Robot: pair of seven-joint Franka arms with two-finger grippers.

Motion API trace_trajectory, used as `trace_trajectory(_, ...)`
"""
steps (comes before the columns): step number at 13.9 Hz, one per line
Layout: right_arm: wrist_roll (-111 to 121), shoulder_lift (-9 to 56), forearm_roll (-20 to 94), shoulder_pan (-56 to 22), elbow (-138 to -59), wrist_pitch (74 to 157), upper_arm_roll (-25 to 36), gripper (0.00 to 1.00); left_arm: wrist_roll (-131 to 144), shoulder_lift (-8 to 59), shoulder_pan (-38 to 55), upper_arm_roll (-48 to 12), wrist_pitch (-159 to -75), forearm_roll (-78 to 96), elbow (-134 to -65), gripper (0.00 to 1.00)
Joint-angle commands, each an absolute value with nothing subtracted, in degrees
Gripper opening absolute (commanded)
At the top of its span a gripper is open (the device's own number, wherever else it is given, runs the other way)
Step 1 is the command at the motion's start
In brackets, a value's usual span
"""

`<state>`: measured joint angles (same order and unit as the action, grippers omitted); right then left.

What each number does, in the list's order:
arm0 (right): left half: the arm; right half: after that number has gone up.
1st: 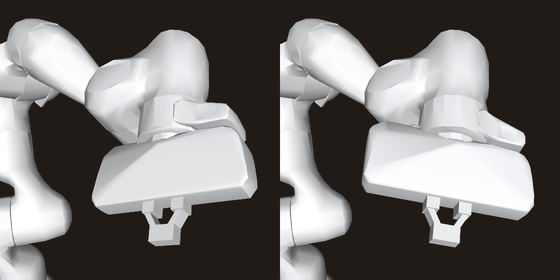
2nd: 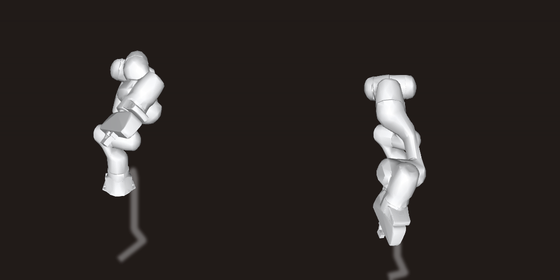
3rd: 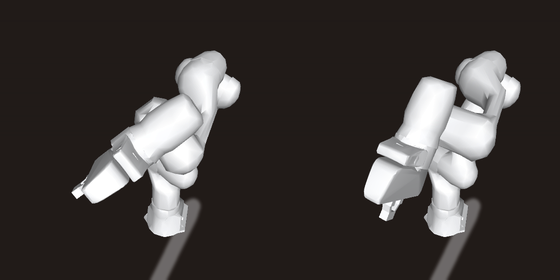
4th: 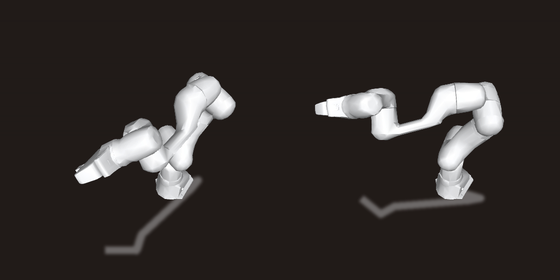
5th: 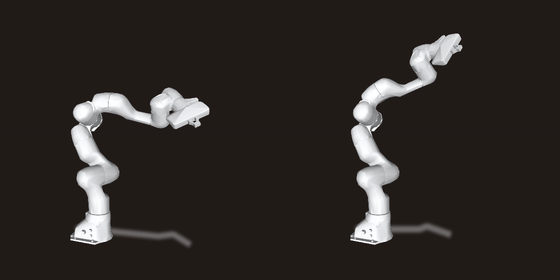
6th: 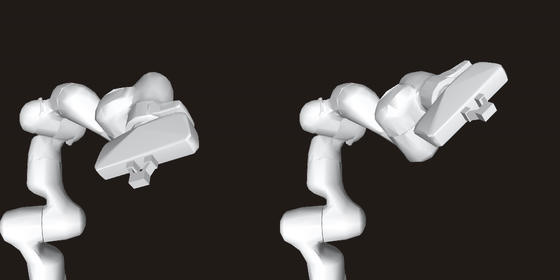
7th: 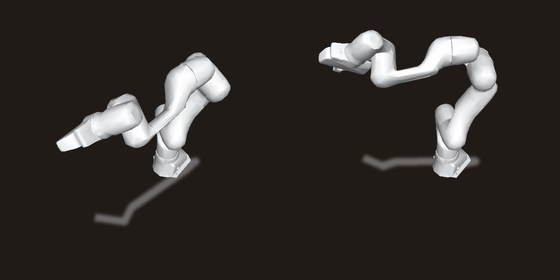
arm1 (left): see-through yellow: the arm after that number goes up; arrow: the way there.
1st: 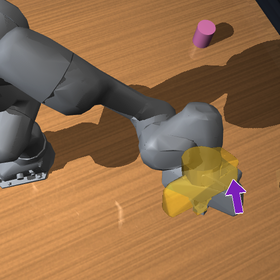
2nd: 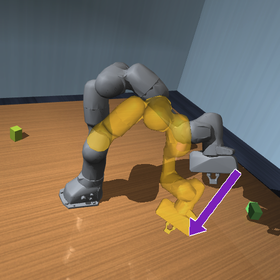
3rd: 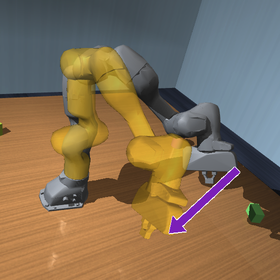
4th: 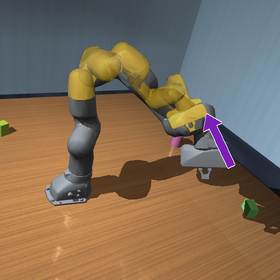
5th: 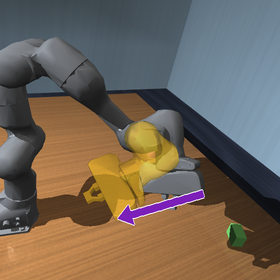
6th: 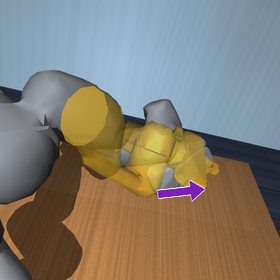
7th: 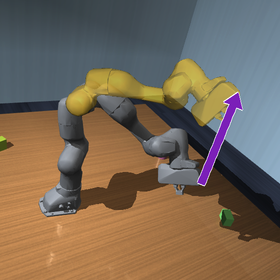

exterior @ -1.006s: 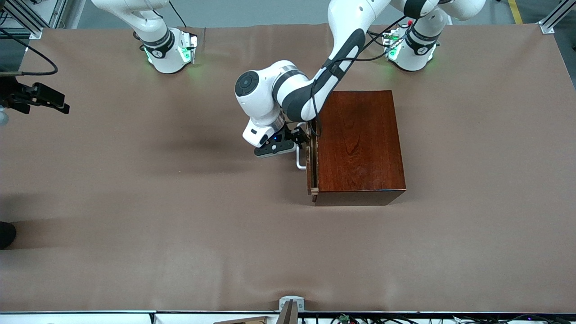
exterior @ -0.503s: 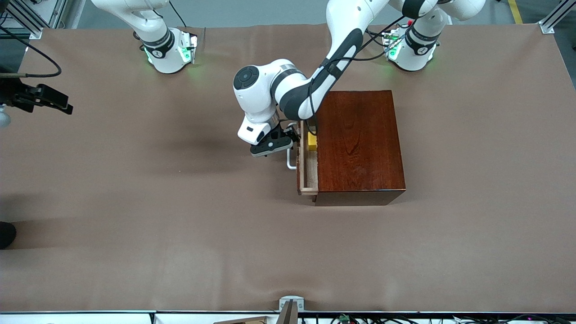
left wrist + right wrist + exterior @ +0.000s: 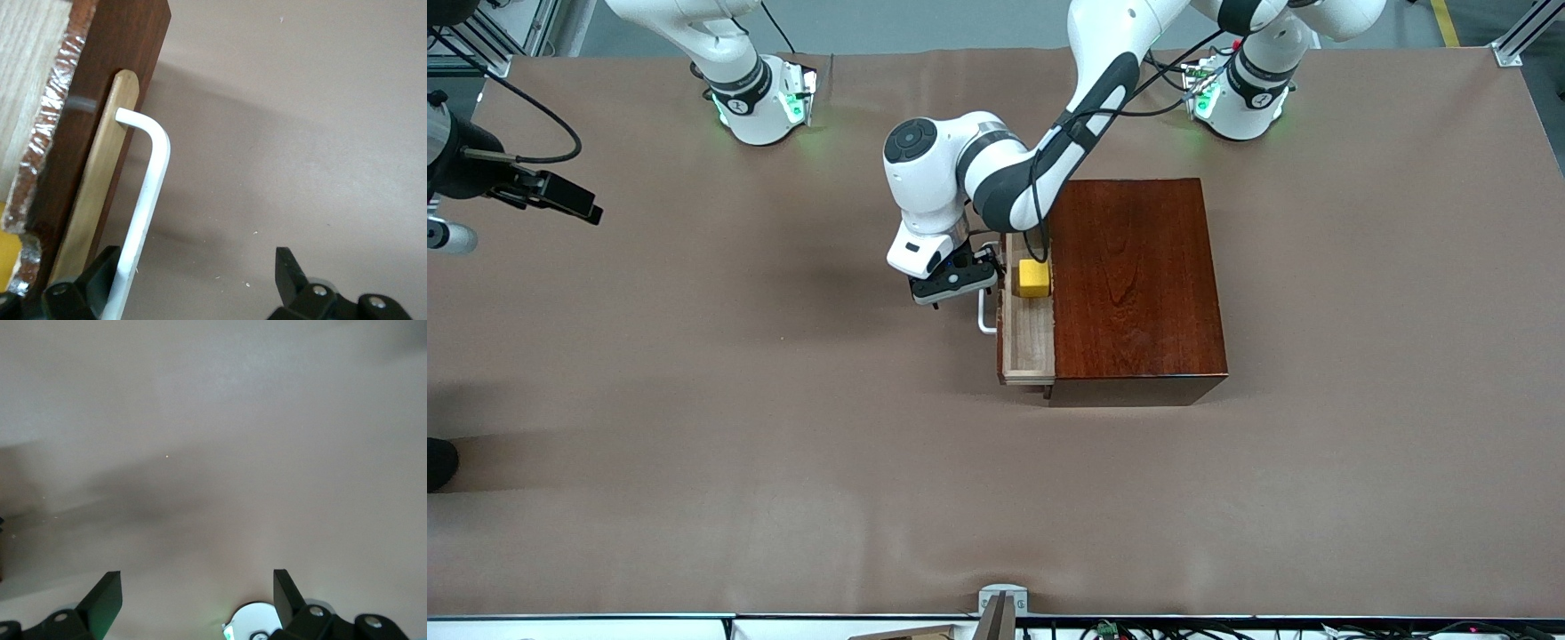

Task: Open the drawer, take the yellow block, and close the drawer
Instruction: 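Pull the drawer handle outward with the left gripper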

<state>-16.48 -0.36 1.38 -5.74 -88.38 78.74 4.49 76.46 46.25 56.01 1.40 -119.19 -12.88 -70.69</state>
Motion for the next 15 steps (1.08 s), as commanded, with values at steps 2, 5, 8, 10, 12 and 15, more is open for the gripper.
trace_trajectory(2, -19.5, 0.1, 2.5, -5.9, -87.9, 78.1, 4.9, 1.0, 81.6, 51.1, 57.8, -0.4, -129.1, -9.0, -65.5, 1.0)
trace_trajectory(5, -21.3, 0.4, 2.5, -5.5, -88.2, 78.1, 4.9, 1.0, 83.6, 51.1, 57.8, -0.4, -131.2, -9.0, -65.0, 1.0)
trace_trajectory(8, -25.0, 0.6, 2.5, -5.9, -88.2, 78.2, 4.8, 1.0, 84.6, 51.1, 57.8, -0.4, -134.1, -8.8, -65.0, 1.0)
trace_trajectory(10, -25.0, 1.0, 2.5, -6.0, -88.2, 78.3, 4.8, 1.0, 84.6, 50.8, 57.7, -0.4, -134.3, -8.8, -65.0, 1.0)
trace_trajectory(12, -25.0, 1.1, 2.6, -6.1, -88.2, 78.3, 4.8, 1.0, 84.5, 50.6, 57.7, -0.4, -134.3, -8.8, -65.0, 1.0)
trace_trajectory(15, -25.0, 2.1, 2.8, -6.1, -88.2, 78.6, 4.8, 1.0, 84.2, 50.3, 57.7, -0.4, -134.2, -8.6, -64.7, 1.0)
